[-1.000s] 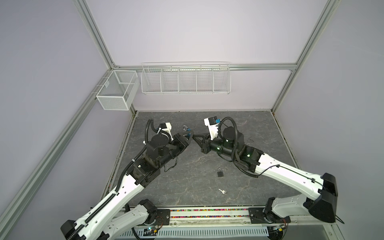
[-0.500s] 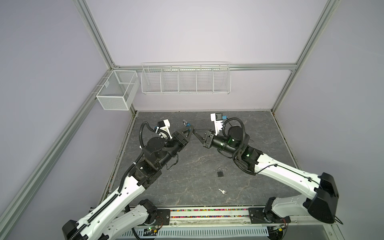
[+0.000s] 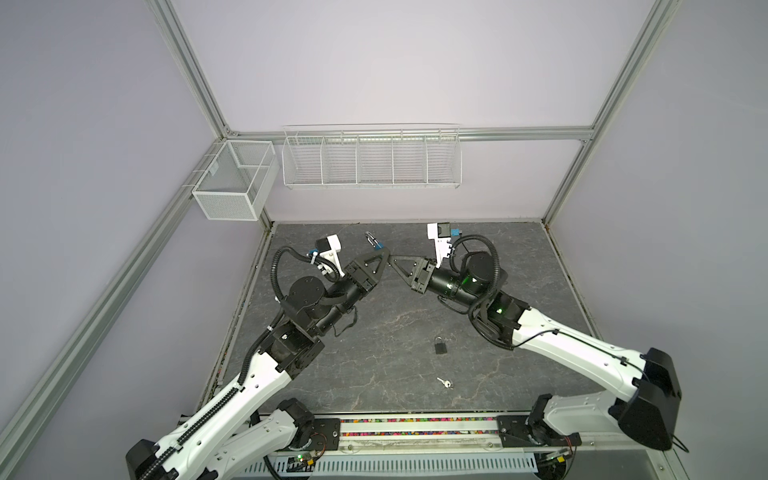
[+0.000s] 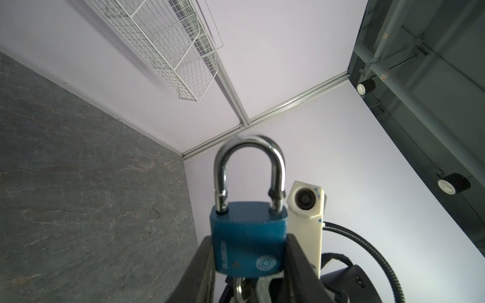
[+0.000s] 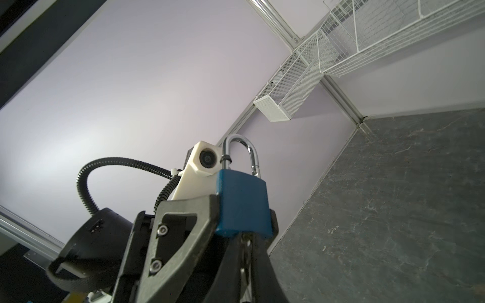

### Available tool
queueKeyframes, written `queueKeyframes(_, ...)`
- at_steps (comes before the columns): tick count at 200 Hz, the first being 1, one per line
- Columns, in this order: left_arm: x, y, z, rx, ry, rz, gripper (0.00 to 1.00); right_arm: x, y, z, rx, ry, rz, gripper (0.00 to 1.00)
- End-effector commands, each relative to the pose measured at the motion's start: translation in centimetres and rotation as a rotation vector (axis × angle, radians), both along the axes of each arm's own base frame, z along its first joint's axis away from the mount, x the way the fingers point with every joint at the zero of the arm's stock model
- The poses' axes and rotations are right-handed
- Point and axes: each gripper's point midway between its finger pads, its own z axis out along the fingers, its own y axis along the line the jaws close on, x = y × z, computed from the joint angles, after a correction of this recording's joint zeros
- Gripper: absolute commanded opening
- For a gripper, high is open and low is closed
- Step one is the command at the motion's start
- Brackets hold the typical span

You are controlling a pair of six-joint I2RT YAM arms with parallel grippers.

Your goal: Unlock with the key

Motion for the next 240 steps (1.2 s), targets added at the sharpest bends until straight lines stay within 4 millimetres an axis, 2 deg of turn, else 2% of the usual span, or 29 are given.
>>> queueKeyframes(1,0.0,-0.3,-0.5,0.095,-0.018,0.001,0.0,-1.3,-0.8,2.0,-0.009,-0.092,-0.005,0.3)
queueKeyframes(18,0.4,0.5,-1.1,0.192,-0.027,0.055,0.0,-0.9,-1.5,1.3,-0.093,-0.116,-0.055,0.34)
queueKeyframes(35,1.0,1.3,-1.9,0.272,-0.052,0.11,0.0,-0.7,-2.5,0.6,-0.186,-0.152,-0.109,0.48)
queueKeyframes(71,2.0,2.0,-3.5,0.49,-0.153,0.168,0.0,0.4,-4.9,-1.3,-0.419,-0.172,-0.214,0.67)
queueKeyframes(89,2.4,2.2,-4.4,0.605,-0.234,0.193,0.0,0.8,-5.3,-2.2,-0.553,-0.18,-0.222,0.69)
queueKeyframes(104,2.9,2.5,-5.2,0.69,-0.293,0.227,0.0,1.5,-5.6,-2.8,-0.632,-0.161,-0.244,0.78)
queueKeyframes(160,4.3,3.2,-7.4,0.912,-0.455,0.365,0.0,1.9,-3.0,-4.1,-0.83,-0.149,-0.19,1.0)
queueKeyframes(182,4.0,2.5,-7.5,0.906,-0.52,0.364,0.0,2.9,-2.5,-5.1,-0.908,-0.128,-0.204,1.0)
queueKeyframes(240,3.5,1.9,-8.1,0.896,-0.542,0.37,0.0,6.0,-0.2,-5.6,-0.944,-0.111,-0.27,0.98)
